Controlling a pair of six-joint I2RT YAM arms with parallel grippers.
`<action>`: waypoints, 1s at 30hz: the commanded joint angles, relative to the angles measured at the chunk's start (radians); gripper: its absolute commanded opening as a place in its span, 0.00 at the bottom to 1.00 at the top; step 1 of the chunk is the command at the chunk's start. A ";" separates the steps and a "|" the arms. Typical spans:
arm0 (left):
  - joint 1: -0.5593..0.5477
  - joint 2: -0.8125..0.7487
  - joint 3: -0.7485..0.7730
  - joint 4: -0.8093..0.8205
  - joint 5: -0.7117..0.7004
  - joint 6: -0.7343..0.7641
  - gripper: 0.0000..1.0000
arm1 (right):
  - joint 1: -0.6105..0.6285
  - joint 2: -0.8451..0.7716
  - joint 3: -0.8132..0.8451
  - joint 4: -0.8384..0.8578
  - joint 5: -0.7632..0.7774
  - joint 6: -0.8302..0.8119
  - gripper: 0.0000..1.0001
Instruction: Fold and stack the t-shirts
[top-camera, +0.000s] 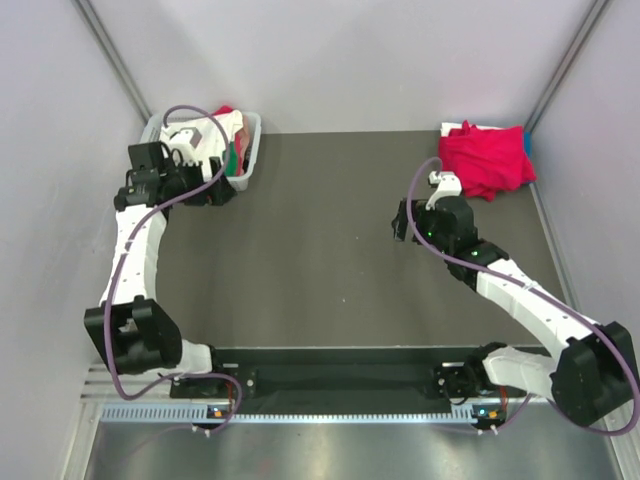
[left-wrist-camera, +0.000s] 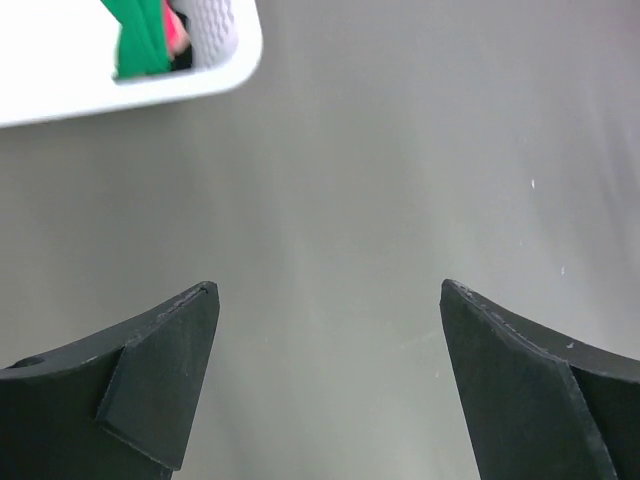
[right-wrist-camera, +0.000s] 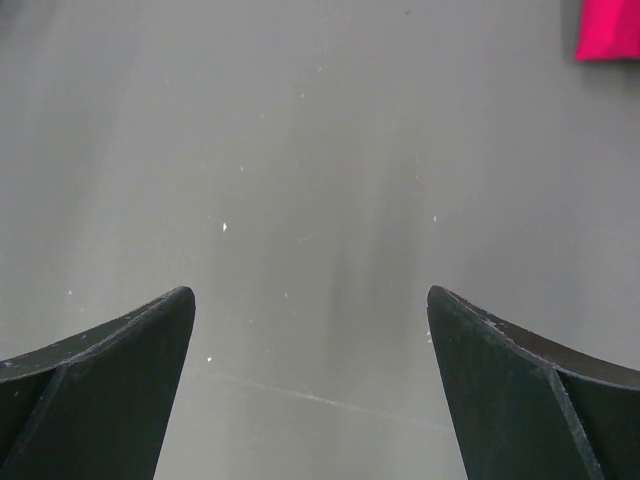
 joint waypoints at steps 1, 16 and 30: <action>0.005 0.047 0.094 0.049 -0.073 -0.048 0.96 | 0.001 -0.009 0.012 0.083 0.032 -0.013 1.00; 0.002 0.575 0.703 -0.026 -0.120 -0.066 0.94 | 0.002 -0.046 0.026 0.039 0.055 -0.031 1.00; -0.001 0.760 0.857 -0.089 -0.131 -0.088 0.92 | 0.004 -0.035 0.029 0.036 0.054 -0.020 1.00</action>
